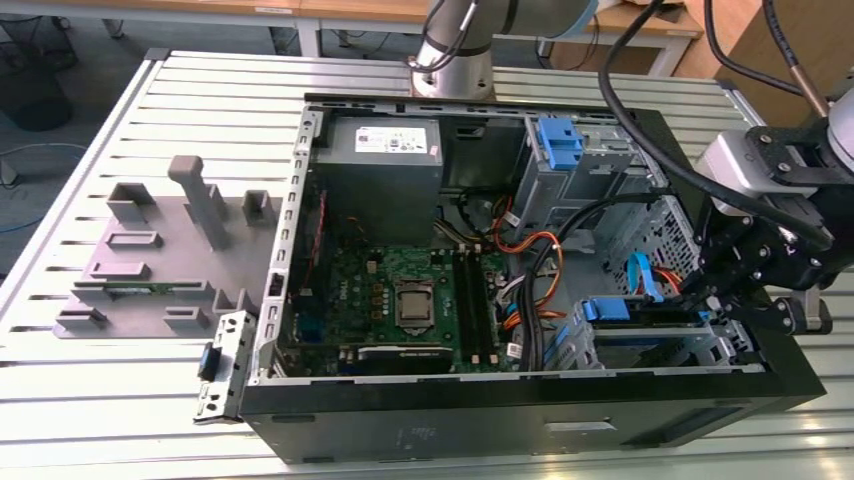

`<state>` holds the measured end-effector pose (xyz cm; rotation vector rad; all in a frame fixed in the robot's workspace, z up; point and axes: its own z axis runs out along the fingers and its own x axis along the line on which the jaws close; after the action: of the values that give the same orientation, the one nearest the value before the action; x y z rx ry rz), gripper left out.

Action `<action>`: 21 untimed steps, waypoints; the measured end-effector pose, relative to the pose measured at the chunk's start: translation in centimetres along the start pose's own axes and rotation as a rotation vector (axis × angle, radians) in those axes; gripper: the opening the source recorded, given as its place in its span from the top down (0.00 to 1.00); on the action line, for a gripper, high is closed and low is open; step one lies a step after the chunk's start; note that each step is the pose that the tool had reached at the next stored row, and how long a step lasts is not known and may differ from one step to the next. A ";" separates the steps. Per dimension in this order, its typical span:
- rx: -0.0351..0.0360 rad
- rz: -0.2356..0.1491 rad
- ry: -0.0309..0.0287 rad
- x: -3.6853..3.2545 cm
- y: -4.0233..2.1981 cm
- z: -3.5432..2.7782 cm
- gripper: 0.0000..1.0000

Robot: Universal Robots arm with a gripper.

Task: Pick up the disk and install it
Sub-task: 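Insert the second disk wire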

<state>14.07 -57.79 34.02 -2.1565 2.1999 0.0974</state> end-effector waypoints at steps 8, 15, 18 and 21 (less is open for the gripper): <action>0.0010 0.000 0.0000 0.00 0.17 0.01 0.76; 0.0010 0.000 0.0000 0.01 0.17 0.02 0.78; 0.0010 0.000 0.0000 0.01 0.17 0.02 0.84; 0.0010 0.000 -0.0001 0.01 0.17 0.03 0.84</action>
<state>13.90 -57.79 34.00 -2.1561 2.1992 0.0963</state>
